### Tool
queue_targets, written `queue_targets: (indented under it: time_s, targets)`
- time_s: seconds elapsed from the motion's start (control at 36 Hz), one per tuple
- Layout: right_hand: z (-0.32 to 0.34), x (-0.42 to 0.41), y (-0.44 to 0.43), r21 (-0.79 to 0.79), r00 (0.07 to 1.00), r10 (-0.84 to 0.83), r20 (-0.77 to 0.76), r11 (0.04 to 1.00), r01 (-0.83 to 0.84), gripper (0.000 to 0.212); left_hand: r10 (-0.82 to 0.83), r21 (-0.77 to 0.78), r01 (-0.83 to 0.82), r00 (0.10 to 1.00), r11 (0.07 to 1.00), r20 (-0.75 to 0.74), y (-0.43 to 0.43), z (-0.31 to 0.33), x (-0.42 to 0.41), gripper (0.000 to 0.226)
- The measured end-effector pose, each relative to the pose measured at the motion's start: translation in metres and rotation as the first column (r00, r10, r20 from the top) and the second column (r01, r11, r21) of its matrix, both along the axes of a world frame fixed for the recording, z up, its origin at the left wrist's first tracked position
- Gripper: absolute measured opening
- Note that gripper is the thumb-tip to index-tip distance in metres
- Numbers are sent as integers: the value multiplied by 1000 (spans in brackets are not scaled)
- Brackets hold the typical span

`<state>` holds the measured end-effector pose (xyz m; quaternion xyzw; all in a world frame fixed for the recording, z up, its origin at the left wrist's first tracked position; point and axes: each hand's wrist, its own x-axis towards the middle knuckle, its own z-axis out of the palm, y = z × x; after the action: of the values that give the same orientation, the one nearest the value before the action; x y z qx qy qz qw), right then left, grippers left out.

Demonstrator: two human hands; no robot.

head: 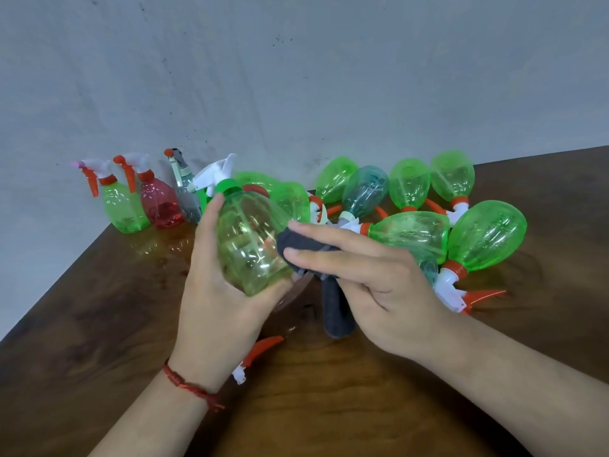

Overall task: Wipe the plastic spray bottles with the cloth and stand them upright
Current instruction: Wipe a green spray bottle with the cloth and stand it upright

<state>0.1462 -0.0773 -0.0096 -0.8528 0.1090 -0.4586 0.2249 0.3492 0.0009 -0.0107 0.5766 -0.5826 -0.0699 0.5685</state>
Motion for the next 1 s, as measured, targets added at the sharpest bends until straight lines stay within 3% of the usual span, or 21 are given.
queue_targets:
  time_s: [0.08, 0.19, 0.31, 0.39, 0.44, 0.58, 0.72, 0.83, 1.0]
  targets:
    - [0, 1, -2, 21, 1000, -20, 18, 1000, 19, 57, -52, 11, 52, 998, 999, -19, 0, 1, -1, 118]
    - [6, 5, -6, 274, 992, -13, 126, 961, -22, 56, -194, 42, 193, 981, 980, -1, 4, 1, -12, 120]
    - [15, 2, -10, 597, 958, 27, 287, 776, -201, 53, -341, 60, 342, 940, 938, -28, 9, 2, -19, 120]
    - [15, 4, -9, 676, 927, 17, 375, 679, -286, 54, -404, 63, 410, 910, 910, -97, 9, 4, -16, 118]
    - [14, 6, -8, 688, 926, -4, 378, 670, -278, 53, -406, 105, 415, 909, 904, -99, 8, 5, -15, 118]
    - [13, 6, -7, 654, 947, -19, 321, 727, -207, 50, -336, 111, 333, 942, 936, 9, 8, 5, -12, 121]
    - [8, 8, 1, 487, 976, -16, 218, 868, -95, 54, -329, 76, 326, 944, 942, 35, 6, 2, -12, 127]
    - [2, 6, 5, 224, 995, -33, 97, 975, 11, 56, -276, 10, 277, 959, 961, -60, 2, 1, -8, 115]
    - [1, 4, 9, -25, 1000, -15, -8, 1000, 15, 57, -159, -28, 157, 971, 987, -179, 2, 7, -6, 102]
